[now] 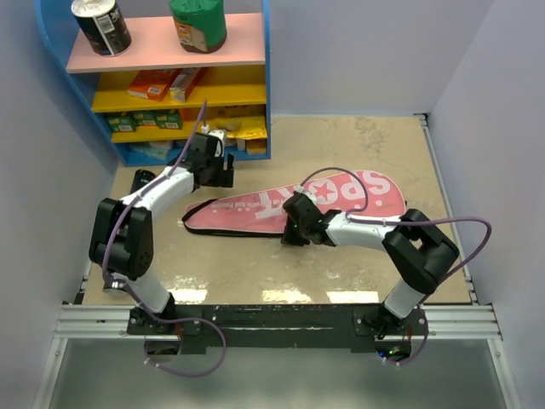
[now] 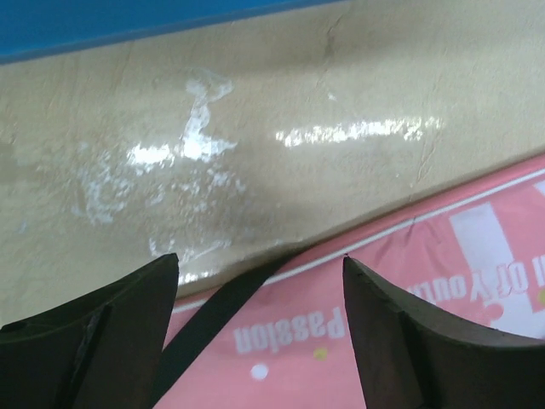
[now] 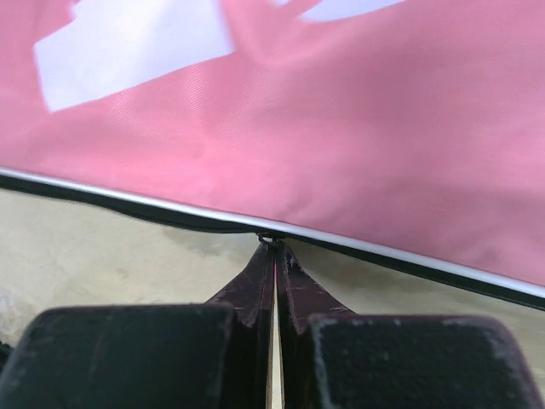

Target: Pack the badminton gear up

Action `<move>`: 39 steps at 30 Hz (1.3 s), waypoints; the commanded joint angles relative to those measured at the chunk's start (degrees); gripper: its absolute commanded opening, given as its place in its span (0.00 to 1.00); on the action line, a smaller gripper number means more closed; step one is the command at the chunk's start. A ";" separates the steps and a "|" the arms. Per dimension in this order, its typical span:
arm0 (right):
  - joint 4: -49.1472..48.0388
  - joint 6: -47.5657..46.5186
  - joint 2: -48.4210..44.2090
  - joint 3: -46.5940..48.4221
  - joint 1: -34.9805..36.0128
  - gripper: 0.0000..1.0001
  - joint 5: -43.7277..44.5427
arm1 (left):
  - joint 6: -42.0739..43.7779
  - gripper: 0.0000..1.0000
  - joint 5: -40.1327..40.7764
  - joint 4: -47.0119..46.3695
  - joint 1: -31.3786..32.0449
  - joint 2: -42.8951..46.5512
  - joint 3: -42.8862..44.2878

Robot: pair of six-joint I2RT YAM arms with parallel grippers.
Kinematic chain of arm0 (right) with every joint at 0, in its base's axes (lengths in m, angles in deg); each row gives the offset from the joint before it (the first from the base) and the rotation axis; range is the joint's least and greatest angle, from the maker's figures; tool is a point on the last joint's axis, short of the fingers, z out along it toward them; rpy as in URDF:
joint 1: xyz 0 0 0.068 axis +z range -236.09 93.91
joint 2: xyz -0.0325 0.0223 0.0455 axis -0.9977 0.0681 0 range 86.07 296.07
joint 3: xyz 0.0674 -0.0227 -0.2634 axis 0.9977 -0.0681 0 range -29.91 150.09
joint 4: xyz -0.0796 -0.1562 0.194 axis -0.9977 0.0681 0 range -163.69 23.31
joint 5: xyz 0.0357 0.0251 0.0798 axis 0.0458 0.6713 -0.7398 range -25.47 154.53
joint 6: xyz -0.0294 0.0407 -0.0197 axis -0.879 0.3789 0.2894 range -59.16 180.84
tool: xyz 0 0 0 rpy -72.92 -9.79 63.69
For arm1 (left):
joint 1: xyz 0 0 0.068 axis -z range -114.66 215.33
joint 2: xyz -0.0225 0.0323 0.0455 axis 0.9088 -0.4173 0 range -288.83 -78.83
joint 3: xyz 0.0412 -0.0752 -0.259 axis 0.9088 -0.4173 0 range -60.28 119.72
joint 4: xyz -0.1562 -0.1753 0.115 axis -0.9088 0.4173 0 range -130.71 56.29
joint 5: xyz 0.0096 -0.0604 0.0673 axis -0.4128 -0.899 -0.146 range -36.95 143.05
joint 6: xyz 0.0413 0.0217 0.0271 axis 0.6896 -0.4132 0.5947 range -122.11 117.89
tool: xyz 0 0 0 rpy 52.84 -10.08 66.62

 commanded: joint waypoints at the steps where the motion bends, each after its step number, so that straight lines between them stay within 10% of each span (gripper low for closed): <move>1: 2.07 -3.68 -3.43 -2.73 -5.59 0.00 1.71 | 0.58 0.82 2.39 4.98 -0.07 7.39 -2.98; 24: 1.90 -9.40 -8.00 -5.46 -13.16 0.00 -0.57 | -4.51 0.86 -10.53 0.43 -4.56 7.66 -15.64; 39: 0.75 -9.67 -4.06 -0.11 -6.95 0.00 -1.29 | -7.68 0.49 -18.35 -7.40 -4.03 5.55 -23.46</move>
